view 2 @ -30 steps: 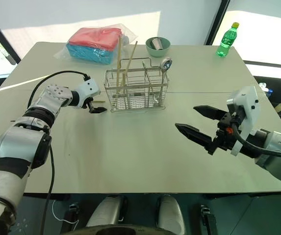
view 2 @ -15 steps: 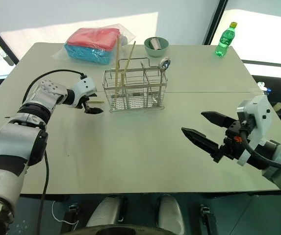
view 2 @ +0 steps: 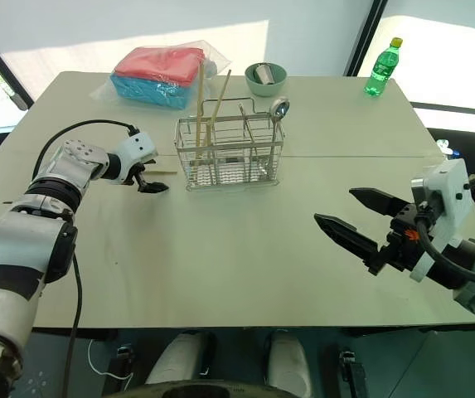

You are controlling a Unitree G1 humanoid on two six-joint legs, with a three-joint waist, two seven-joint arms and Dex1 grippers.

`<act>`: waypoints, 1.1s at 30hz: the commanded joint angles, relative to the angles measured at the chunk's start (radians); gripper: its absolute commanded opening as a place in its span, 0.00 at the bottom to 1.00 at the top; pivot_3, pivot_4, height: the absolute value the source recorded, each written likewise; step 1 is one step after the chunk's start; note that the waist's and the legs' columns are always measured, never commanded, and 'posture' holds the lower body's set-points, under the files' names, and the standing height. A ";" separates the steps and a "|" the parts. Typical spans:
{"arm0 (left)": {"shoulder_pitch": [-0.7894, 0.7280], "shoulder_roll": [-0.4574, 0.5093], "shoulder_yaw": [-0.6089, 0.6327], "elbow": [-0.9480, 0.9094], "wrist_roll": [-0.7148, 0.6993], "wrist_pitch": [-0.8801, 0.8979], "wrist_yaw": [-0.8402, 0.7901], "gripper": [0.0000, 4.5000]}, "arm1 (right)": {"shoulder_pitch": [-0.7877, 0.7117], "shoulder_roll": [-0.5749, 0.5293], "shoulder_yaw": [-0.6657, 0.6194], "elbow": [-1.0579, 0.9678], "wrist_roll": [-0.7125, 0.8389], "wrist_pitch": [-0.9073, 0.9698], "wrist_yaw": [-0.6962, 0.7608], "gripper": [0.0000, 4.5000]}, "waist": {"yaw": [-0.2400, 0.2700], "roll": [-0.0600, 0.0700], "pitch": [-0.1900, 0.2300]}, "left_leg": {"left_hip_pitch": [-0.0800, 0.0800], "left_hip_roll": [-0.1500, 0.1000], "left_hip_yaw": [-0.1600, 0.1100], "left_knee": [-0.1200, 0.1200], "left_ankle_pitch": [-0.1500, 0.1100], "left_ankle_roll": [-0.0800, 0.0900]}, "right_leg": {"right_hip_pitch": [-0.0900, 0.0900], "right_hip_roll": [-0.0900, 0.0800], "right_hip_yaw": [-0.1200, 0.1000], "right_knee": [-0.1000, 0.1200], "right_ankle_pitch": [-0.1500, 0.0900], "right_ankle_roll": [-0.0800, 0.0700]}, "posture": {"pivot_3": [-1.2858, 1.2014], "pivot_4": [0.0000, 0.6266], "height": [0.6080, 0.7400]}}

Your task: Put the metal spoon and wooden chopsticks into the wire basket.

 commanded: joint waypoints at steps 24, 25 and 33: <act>0.001 -0.020 0.035 0.004 0.015 0.050 0.043 0.06 | 0.032 -0.015 -0.103 -0.005 0.020 -0.014 -0.003 1.00 | 0.000 0.000 0.000 | 0.000 0.000 0.000 0.000 0.000 0.000 | 0.000 0.000 0.000 0.000 0.000 0.000 | 0.52 0.24 0.45; 0.001 -0.021 0.035 0.004 0.016 0.051 0.046 0.06 | 0.037 -0.013 -0.107 -0.007 0.019 -0.014 -0.003 1.00 | 0.000 0.000 0.000 | 0.000 0.000 0.000 0.000 0.000 0.000 | 0.000 0.000 0.000 0.000 0.000 0.000 | 0.52 0.24 0.45; 0.004 -0.021 0.031 0.006 0.027 0.055 0.079 0.06 | 0.055 -0.013 -0.119 -0.014 0.023 -0.020 -0.007 1.00 | 0.000 0.000 0.000 | 0.000 0.000 0.000 0.000 0.000 0.000 | 0.000 0.000 0.000 0.000 0.000 0.000 | 0.52 0.24 0.45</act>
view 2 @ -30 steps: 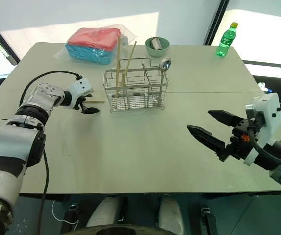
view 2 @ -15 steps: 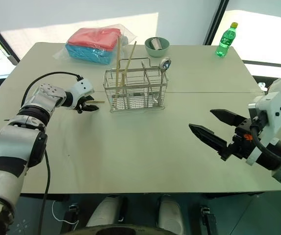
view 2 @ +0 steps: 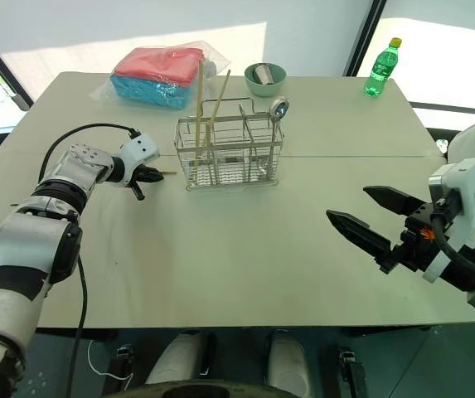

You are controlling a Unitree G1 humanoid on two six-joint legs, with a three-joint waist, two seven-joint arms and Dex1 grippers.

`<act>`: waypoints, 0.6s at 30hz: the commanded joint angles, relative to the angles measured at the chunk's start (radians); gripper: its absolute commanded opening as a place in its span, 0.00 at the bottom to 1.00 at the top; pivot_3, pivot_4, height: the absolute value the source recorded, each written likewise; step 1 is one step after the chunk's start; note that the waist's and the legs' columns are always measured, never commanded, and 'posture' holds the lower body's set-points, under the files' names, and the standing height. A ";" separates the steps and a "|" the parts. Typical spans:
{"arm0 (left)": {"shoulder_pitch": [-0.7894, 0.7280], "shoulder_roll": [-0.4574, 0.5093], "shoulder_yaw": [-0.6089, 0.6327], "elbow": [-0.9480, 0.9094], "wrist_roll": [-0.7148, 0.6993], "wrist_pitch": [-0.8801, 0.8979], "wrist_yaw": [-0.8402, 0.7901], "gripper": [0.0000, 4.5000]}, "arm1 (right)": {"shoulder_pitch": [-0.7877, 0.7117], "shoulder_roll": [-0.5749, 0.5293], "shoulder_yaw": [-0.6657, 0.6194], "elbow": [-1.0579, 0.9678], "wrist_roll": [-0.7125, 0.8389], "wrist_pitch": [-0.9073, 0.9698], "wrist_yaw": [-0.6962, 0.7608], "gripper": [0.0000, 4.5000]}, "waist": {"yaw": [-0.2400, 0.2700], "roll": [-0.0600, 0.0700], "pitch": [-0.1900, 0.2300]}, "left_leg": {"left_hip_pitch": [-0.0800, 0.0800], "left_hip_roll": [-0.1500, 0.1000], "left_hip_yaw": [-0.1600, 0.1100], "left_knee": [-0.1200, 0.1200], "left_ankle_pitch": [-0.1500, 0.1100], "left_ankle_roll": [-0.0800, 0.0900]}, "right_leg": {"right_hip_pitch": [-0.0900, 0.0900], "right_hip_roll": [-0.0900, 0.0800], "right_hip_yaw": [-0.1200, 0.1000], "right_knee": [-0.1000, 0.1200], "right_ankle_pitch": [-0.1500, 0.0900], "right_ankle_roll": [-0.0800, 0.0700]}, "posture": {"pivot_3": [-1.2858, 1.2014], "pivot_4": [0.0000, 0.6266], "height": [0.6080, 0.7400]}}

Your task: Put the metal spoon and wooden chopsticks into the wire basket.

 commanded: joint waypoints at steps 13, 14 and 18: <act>-0.031 0.011 0.010 0.000 0.012 0.003 0.043 0.64 | 0.014 0.024 -0.033 -0.034 -0.014 -0.043 -0.007 1.00 | 0.002 0.000 0.000 | 0.000 0.000 0.000 0.000 0.000 0.000 | 0.000 0.000 0.000 0.000 0.000 0.000 | 0.52 0.24 0.45; -0.030 0.012 0.007 0.001 0.016 0.003 0.050 0.64 | 0.016 0.025 -0.035 -0.033 -0.016 -0.043 -0.006 1.00 | 0.001 0.000 0.000 | 0.000 0.000 0.000 0.000 0.000 0.000 | 0.000 0.000 0.000 0.000 0.000 0.000 | 0.52 0.24 0.45; -0.028 0.001 0.006 0.003 0.022 0.007 0.075 0.64 | 0.022 0.025 -0.037 -0.034 -0.020 -0.045 -0.002 1.00 | 0.000 0.000 0.000 | 0.000 0.000 0.000 0.000 0.000 0.000 | 0.000 0.000 0.000 0.000 0.000 0.000 | 0.52 0.24 0.45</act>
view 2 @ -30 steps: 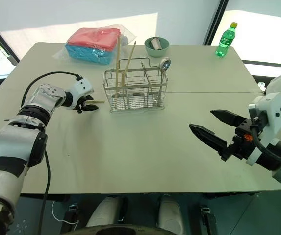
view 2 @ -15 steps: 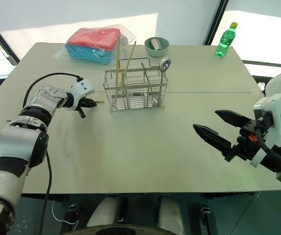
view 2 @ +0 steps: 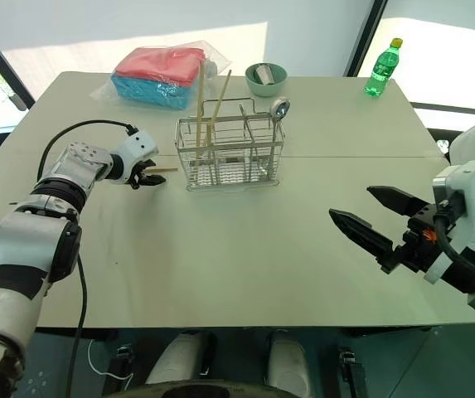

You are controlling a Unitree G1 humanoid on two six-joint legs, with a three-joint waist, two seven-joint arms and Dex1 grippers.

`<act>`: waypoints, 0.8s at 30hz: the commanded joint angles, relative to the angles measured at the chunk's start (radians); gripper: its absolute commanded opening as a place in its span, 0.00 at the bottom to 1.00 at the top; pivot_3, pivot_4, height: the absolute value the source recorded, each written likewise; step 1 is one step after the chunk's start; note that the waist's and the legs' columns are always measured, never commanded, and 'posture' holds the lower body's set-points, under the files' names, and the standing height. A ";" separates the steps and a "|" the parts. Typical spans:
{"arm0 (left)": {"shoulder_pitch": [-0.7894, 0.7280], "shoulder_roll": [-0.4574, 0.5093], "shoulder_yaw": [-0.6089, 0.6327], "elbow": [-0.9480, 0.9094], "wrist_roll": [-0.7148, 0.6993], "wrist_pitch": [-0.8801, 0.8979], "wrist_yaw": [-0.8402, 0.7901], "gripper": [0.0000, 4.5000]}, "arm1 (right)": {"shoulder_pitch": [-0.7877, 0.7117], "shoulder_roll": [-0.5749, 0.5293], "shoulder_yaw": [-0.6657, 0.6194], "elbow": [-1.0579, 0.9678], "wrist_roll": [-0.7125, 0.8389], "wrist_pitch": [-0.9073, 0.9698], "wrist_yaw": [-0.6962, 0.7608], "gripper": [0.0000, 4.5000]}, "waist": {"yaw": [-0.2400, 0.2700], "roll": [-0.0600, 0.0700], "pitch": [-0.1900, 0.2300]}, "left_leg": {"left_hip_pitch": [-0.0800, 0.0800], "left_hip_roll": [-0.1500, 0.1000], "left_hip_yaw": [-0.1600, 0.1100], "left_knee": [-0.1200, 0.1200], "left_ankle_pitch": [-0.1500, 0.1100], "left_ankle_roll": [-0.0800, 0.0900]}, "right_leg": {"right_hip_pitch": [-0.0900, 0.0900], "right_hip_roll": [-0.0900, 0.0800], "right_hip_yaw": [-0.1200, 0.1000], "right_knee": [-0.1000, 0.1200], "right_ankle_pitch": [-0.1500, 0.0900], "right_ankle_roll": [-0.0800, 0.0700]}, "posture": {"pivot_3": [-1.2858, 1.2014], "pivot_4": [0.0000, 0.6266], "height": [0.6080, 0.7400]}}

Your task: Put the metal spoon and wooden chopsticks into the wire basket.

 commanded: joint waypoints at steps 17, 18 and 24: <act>-0.093 0.019 0.044 0.005 -0.001 0.019 0.048 0.64 | 0.019 0.024 -0.011 -0.027 -0.047 -0.050 0.009 1.00 | -0.001 0.000 0.000 | 0.000 0.000 0.000 0.000 0.000 0.000 | 0.000 0.000 0.000 0.000 0.000 0.000 | 0.52 0.24 0.45; -0.087 0.018 0.040 0.007 0.004 0.023 0.065 0.64 | 0.022 0.024 -0.016 -0.027 -0.045 -0.049 0.010 1.00 | -0.001 0.000 0.000 | 0.000 0.000 0.000 0.000 0.000 0.000 | 0.000 0.000 0.000 0.000 0.000 0.000 | 0.52 0.24 0.45; -0.044 0.000 0.024 0.012 0.028 0.039 0.090 0.64 | 0.044 0.006 -0.061 -0.043 -0.010 -0.039 0.038 1.00 | -0.001 0.000 0.000 | 0.000 0.000 0.001 0.000 0.000 0.000 | 0.000 0.000 0.000 0.000 0.000 0.000 | 0.52 0.24 0.45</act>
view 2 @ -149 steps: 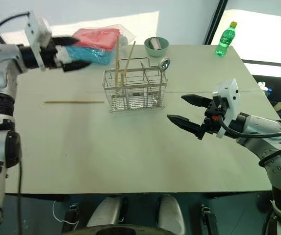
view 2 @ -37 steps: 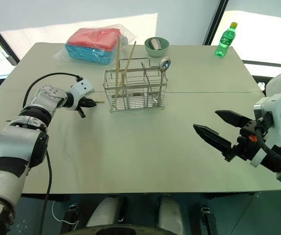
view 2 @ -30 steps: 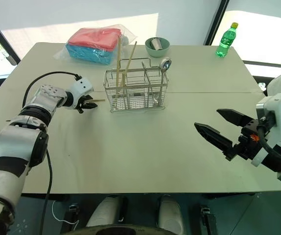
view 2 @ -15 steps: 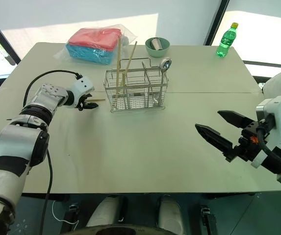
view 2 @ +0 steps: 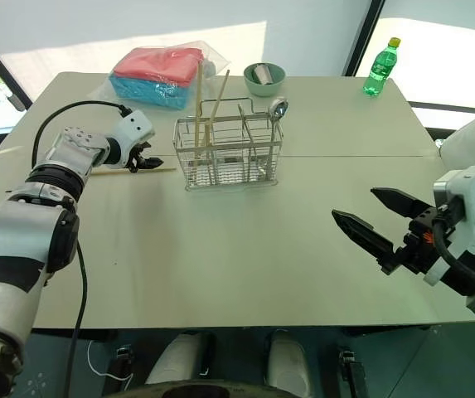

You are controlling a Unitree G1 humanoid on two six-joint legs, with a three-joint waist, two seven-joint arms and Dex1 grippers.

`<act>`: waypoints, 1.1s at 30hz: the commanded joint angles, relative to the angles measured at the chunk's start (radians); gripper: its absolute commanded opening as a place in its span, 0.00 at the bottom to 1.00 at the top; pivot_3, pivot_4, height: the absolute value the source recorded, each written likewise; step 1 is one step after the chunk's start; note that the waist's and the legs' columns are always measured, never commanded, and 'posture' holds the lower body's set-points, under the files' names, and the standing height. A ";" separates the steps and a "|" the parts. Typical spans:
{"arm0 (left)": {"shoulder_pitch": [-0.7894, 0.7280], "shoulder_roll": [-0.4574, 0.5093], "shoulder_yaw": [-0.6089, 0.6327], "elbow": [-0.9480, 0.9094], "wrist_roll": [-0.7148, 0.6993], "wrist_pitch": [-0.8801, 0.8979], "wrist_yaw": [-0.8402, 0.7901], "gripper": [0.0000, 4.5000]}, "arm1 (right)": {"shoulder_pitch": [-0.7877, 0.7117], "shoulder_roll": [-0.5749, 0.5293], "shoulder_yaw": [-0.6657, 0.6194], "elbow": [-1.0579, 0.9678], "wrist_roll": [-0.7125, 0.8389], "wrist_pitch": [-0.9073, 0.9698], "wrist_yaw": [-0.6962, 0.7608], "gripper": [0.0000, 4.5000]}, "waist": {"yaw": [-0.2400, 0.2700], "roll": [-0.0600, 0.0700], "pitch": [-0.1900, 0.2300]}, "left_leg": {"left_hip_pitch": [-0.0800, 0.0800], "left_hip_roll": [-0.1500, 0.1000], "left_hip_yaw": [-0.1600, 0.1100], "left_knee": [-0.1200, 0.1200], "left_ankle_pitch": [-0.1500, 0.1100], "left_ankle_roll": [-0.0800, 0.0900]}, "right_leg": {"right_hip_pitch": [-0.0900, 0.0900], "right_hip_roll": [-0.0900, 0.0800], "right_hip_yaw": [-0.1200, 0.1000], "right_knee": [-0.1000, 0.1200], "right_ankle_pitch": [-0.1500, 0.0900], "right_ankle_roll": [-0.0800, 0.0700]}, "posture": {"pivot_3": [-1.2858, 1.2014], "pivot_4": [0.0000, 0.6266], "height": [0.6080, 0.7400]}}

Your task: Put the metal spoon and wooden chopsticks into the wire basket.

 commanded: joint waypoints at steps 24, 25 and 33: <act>0.033 -0.014 -0.002 0.001 0.029 0.034 0.015 0.01 | 0.044 -0.057 -0.122 -0.050 0.063 -0.006 0.106 1.00 | 0.001 0.000 -0.001 | 0.000 0.000 0.000 0.000 0.000 0.000 | 0.000 -0.001 0.000 0.000 0.000 0.000 | 0.52 0.24 0.45; 0.033 -0.014 -0.001 0.001 0.028 0.035 0.015 0.01 | 0.042 -0.057 -0.120 -0.049 0.061 -0.006 0.104 1.00 | 0.001 0.000 -0.001 | 0.001 0.000 0.000 0.000 0.000 0.000 | 0.001 -0.001 0.000 0.000 0.000 0.000 | 0.52 0.24 0.45; 0.030 -0.002 -0.004 -0.001 0.030 0.032 0.001 0.01 | 0.000 -0.047 -0.060 -0.043 0.028 -0.025 0.081 1.00 | 0.001 -0.001 -0.001 | 0.001 0.000 0.000 0.000 0.000 0.000 | 0.000 -0.001 0.000 0.000 0.000 0.000 | 0.52 0.24 0.45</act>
